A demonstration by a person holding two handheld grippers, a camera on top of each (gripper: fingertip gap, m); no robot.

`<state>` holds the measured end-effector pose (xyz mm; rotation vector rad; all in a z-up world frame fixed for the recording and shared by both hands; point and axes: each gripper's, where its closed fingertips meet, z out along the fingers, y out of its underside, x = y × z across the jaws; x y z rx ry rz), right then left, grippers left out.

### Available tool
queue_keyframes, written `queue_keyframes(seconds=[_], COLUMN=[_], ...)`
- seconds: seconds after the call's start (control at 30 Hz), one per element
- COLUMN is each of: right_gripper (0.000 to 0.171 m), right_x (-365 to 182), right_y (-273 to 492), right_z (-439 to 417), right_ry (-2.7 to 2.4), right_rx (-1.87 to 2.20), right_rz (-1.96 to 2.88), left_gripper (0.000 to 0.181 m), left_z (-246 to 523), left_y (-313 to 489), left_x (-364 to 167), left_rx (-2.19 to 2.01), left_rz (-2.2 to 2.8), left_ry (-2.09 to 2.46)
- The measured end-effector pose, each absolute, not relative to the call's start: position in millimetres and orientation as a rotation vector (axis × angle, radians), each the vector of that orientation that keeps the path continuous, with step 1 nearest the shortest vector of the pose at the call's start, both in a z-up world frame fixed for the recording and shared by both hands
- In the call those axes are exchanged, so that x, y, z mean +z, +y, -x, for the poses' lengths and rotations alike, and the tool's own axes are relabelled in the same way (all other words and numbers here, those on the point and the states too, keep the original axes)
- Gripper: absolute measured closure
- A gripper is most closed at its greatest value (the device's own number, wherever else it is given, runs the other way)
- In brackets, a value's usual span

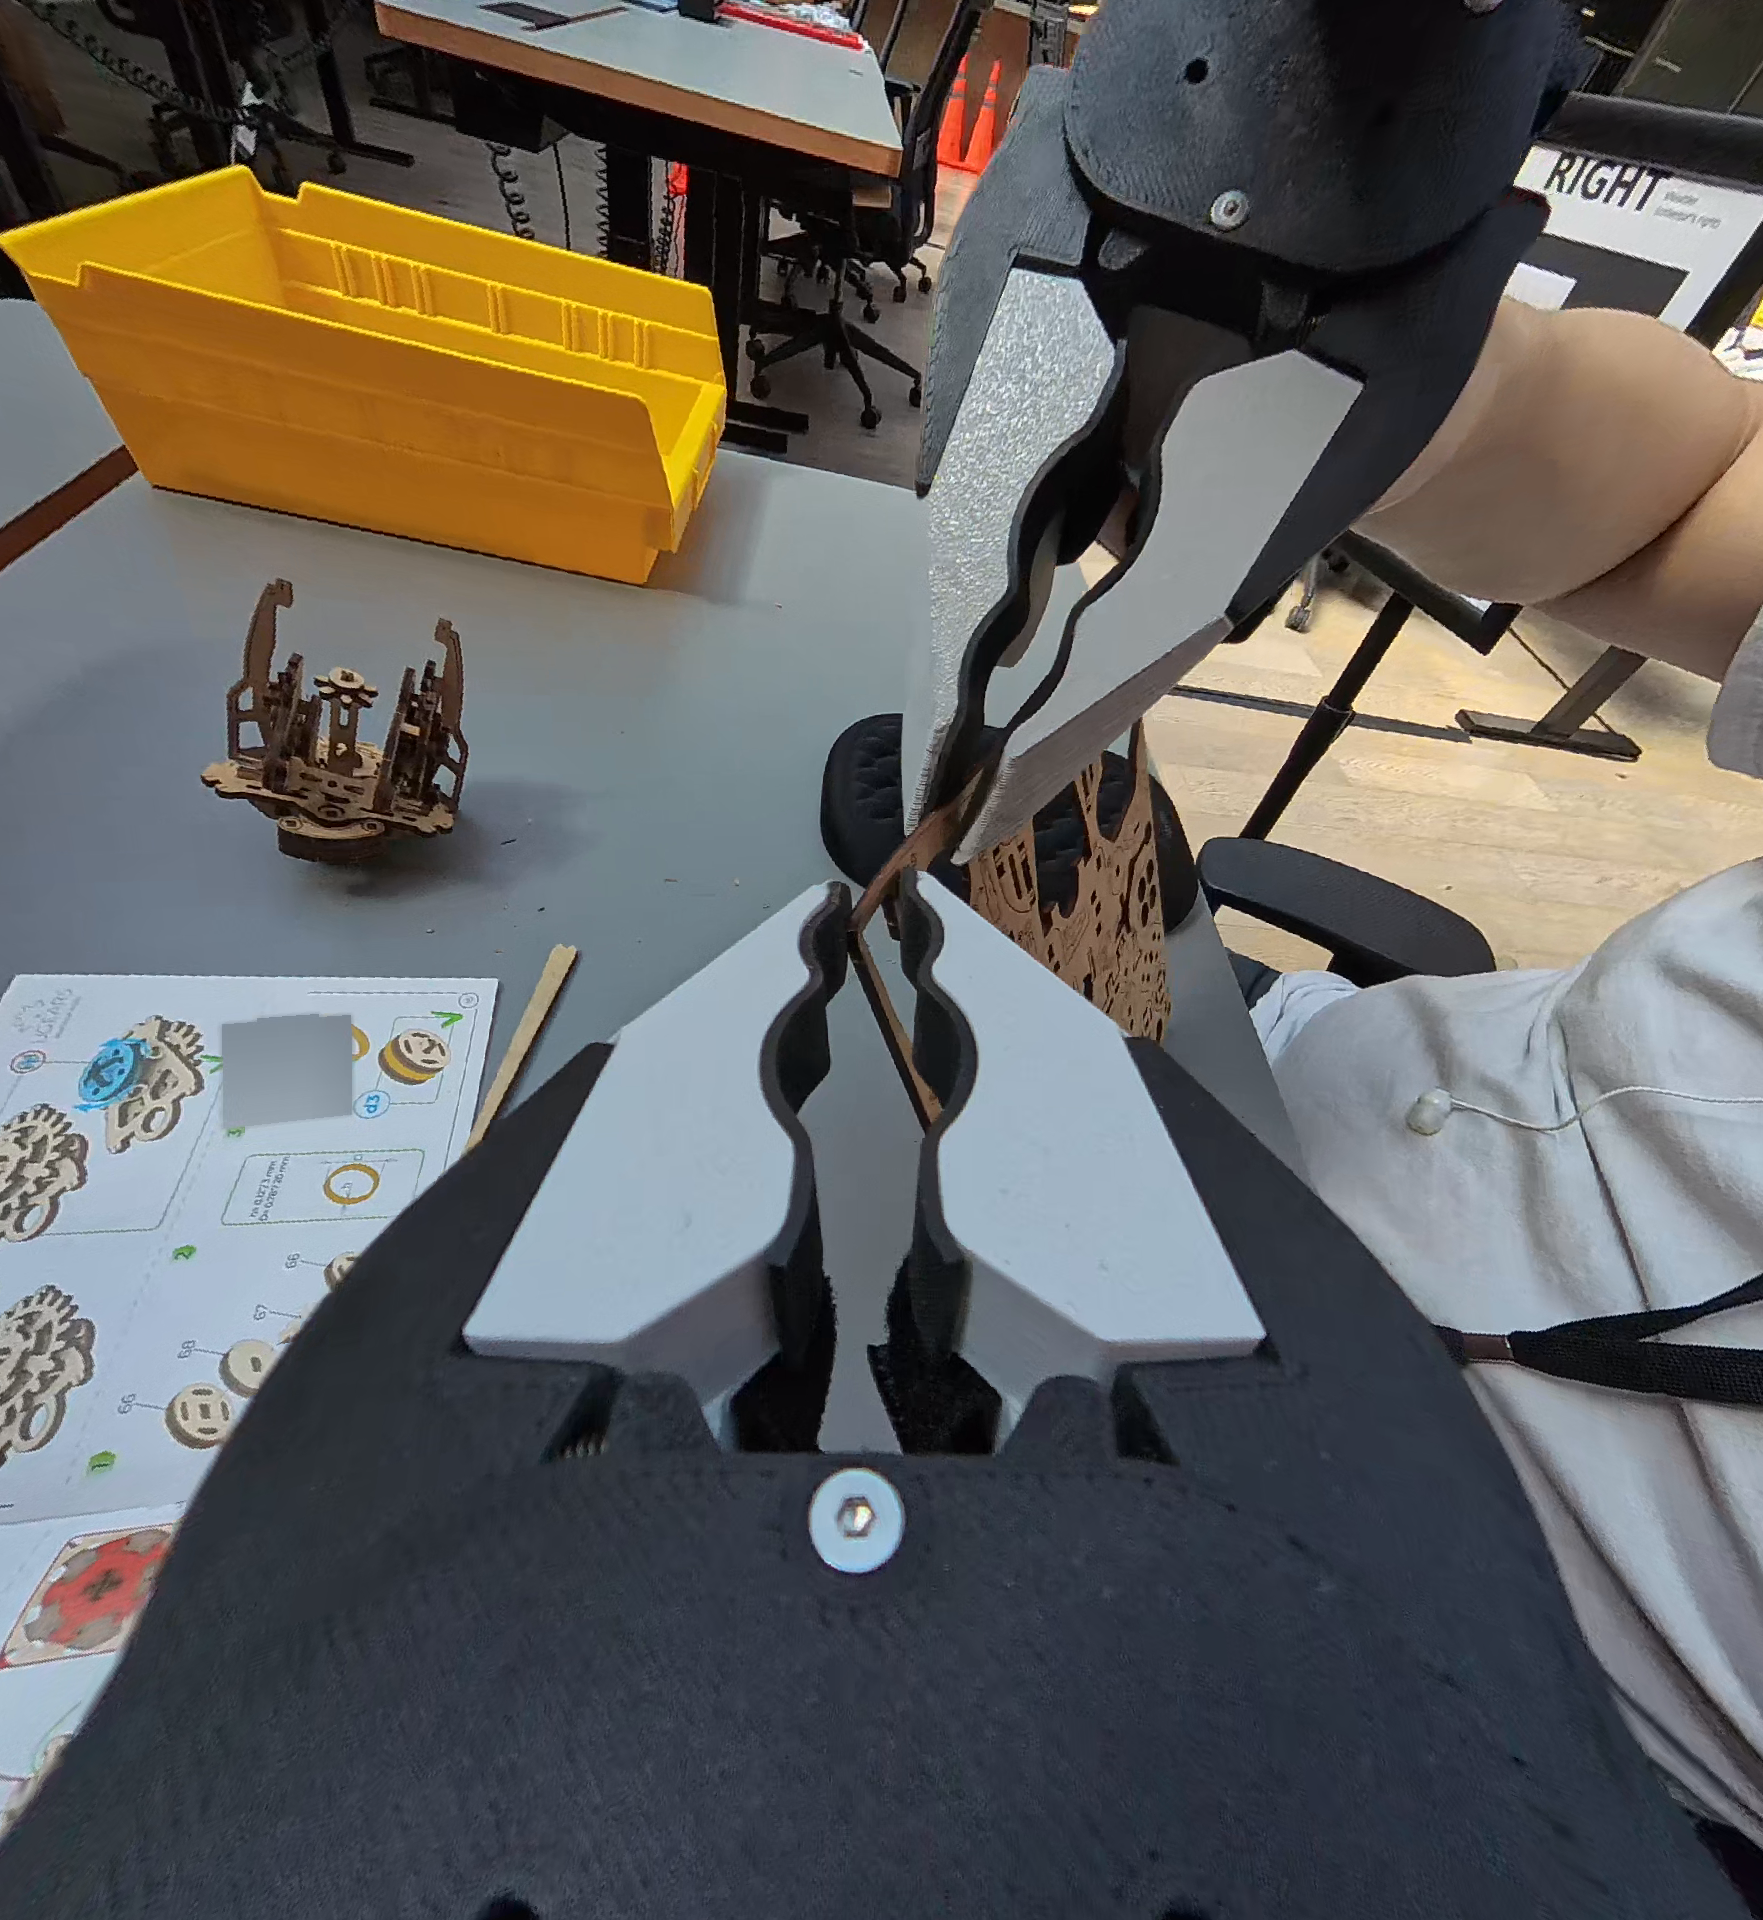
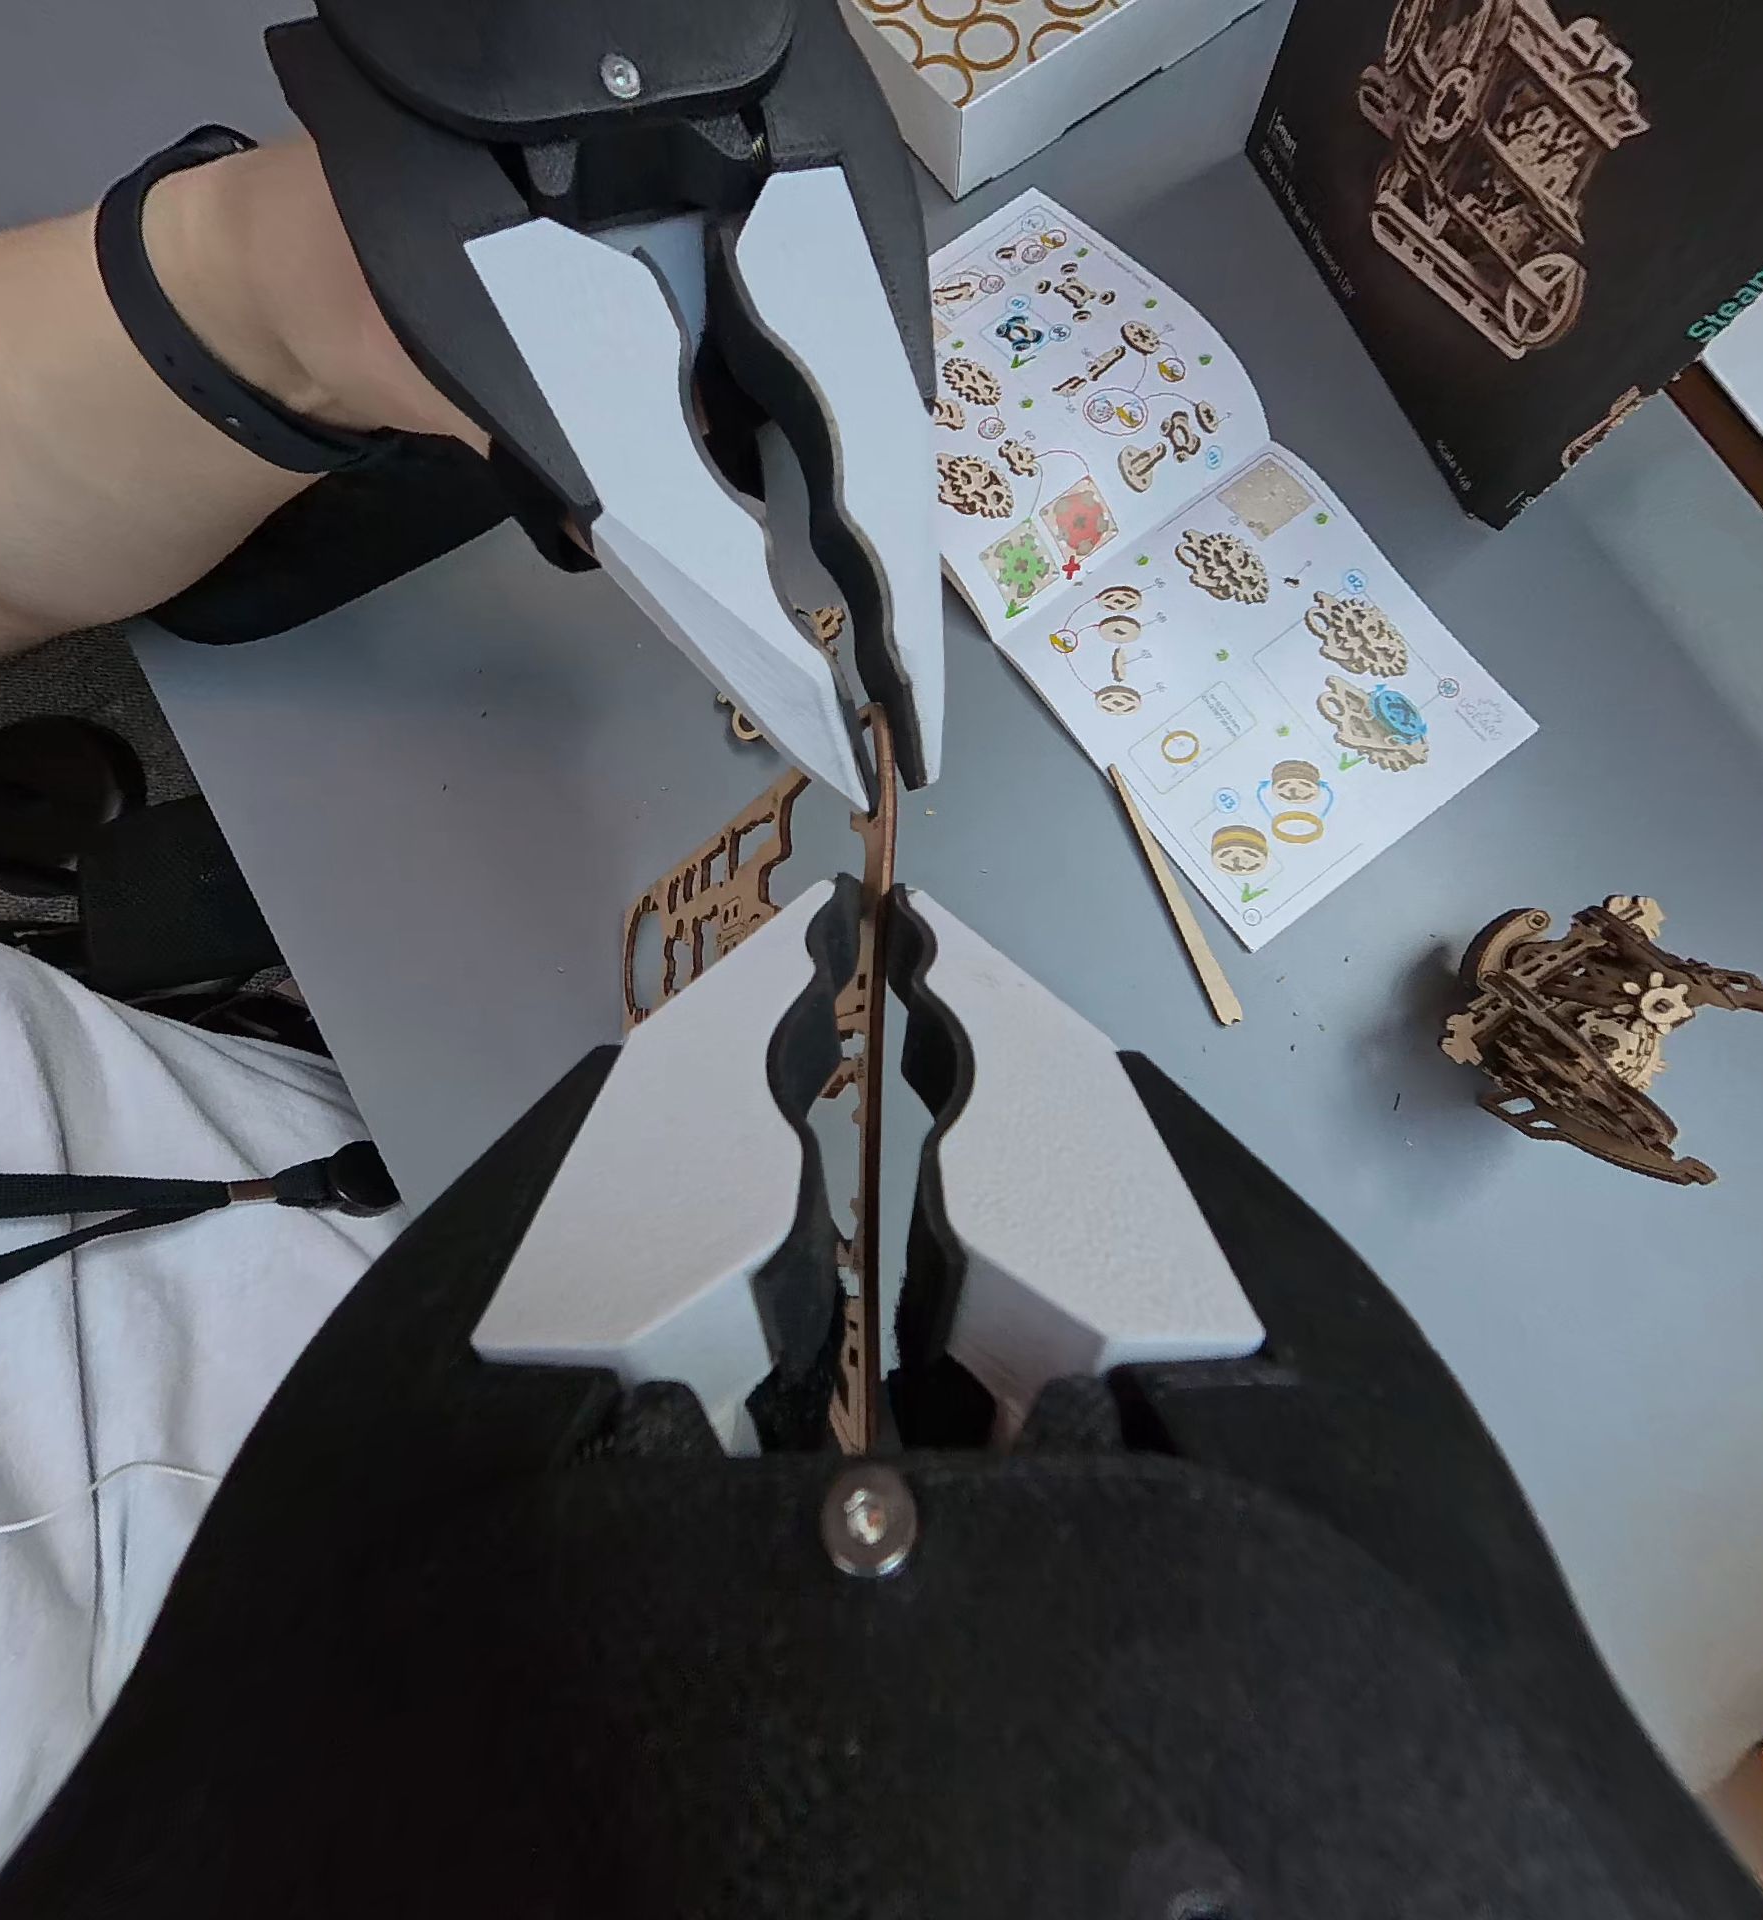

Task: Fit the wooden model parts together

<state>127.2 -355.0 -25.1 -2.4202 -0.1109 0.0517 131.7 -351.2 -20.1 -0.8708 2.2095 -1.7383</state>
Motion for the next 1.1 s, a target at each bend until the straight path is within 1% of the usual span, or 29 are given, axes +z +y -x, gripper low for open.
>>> queue_keyframes(seconds=[0.07, 0.17, 0.9, 1.1], right_gripper=[0.167, 0.168, 0.167, 0.167], right_x=[-23.1, -17.9, -23.8, -27.2], right_y=[-356.4, -355.3, -356.6, -355.1], right_z=[-126.1, -125.4, -124.9, -129.0], right_ry=[-0.102, -0.076, -0.056, -0.017], right_rx=[0.127, 0.217, 0.257, 0.233], right_rz=[2.417, 2.382, 2.367, 2.371], left_gripper=[0.174, 0.174, 0.174, 0.173], left_z=[-130.0, -129.8, -128.2, -134.2], left_y=[-352.1, -351.4, -351.3, -349.3], left_x=[-14.8, -9.5, -16.7, -21.7], left_rx=[-1.76, -1.839, -1.887, -1.785], left_rz=[0.791, 0.804, 0.866, 0.918], left_ry=[2.175, 2.146, 2.189, 2.187])
